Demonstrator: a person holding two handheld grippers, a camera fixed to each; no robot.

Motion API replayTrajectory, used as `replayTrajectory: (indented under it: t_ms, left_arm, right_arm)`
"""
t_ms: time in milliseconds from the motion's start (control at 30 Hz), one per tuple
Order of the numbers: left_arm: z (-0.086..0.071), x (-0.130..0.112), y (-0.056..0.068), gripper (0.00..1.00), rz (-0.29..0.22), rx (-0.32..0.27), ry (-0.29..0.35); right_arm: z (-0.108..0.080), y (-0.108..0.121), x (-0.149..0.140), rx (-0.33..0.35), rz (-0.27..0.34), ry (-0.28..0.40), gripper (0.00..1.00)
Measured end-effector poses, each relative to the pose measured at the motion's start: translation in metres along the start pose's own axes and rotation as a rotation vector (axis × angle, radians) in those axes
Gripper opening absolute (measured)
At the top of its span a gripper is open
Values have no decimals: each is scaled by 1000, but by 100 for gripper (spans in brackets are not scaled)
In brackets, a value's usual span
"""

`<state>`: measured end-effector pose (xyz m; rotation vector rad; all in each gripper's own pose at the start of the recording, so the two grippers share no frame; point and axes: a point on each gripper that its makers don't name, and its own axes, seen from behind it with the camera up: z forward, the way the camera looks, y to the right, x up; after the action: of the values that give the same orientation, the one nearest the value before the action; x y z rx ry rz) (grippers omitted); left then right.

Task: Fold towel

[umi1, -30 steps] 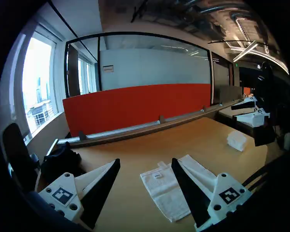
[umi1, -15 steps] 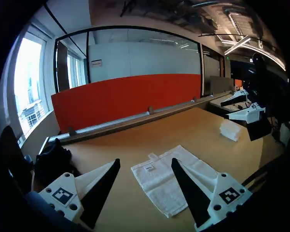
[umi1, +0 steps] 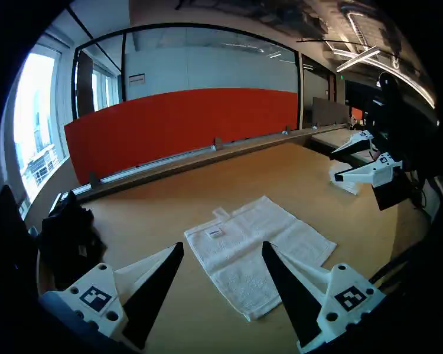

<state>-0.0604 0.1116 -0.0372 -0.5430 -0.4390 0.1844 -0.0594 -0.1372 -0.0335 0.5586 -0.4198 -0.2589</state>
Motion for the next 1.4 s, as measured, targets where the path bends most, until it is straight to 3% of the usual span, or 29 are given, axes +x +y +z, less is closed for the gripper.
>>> replayTrajectory:
  t_ms: [700, 1400]
  left_arm:
    - [31, -87, 25, 99, 38, -73, -143]
    - [49, -154, 43, 99, 65, -132, -272]
  right_arm:
    - [32, -30, -90, 54, 36, -116, 100]
    - [40, -58, -160, 120, 35, -230, 100]
